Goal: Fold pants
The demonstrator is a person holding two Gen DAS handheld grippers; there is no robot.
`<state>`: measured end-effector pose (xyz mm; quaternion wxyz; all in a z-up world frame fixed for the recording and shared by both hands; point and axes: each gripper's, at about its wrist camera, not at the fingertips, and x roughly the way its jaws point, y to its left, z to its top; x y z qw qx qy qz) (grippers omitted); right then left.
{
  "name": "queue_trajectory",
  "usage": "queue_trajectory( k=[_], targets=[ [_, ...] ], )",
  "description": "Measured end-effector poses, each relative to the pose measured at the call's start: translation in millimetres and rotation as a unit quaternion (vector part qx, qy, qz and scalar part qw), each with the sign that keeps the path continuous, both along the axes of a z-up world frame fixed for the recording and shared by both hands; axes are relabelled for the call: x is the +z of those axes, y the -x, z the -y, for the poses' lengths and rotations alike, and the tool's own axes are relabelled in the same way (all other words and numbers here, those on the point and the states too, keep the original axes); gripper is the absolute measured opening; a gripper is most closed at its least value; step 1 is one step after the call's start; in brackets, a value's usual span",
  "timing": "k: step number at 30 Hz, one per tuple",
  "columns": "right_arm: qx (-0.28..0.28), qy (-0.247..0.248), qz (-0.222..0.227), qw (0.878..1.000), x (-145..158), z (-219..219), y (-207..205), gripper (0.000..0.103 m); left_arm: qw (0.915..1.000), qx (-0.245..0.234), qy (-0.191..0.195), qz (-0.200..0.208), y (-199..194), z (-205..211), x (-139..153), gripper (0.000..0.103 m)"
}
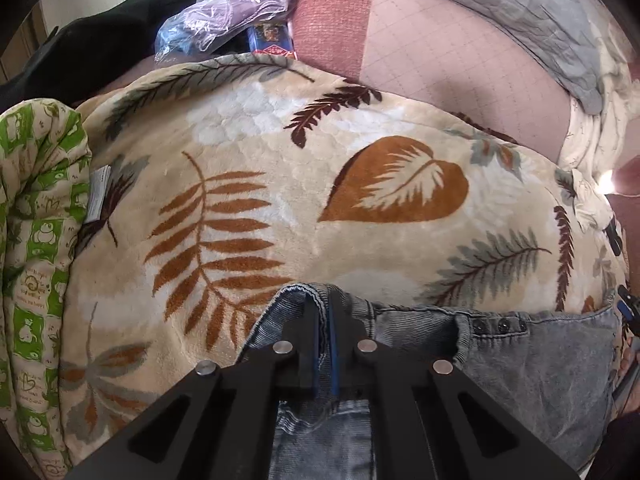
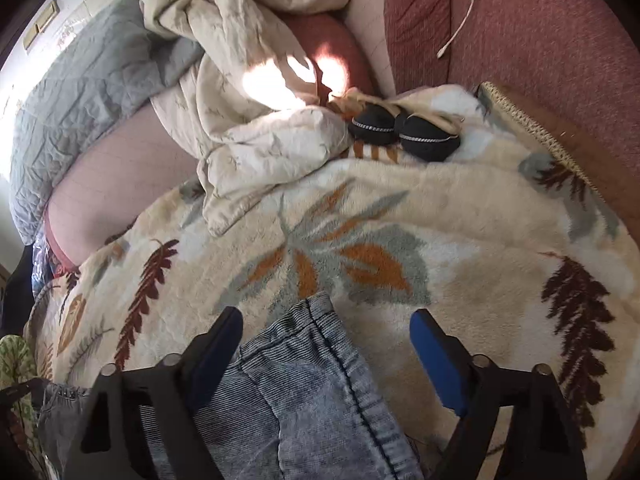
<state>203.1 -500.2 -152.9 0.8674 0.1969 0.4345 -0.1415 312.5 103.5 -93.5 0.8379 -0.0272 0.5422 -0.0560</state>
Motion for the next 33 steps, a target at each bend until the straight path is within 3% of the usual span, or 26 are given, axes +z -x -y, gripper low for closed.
queue_trajectory(
  k=[7,9,12,21,28,33],
  targets=[
    [0.012,0.002,-0.028,1.000,-20,1,-17,0.059,1.0000,0.003,0.004,-0.001,3,0,1,0.004],
    [0.017,0.004,-0.030,0.999,-21,1,-18,0.036,1.0000,0.004,0.007,0.002,3,-1,3,0.004],
    [0.024,-0.004,-0.023,0.999,-19,0,-17,0.023,0.9998,0.012,0.014,0.006,5,-5,7,0.004],
    [0.022,-0.041,0.043,0.998,23,-7,11,0.020,0.9988,0.015,0.034,0.031,32,-17,36,0.004],
    [0.012,-0.062,0.103,0.993,65,-14,57,0.020,0.9961,0.013,0.060,0.063,74,-27,73,0.004],
    [-0.003,-0.081,0.131,0.988,76,-10,87,0.020,0.9928,0.017,0.084,0.084,110,-39,90,0.004]
  ],
)
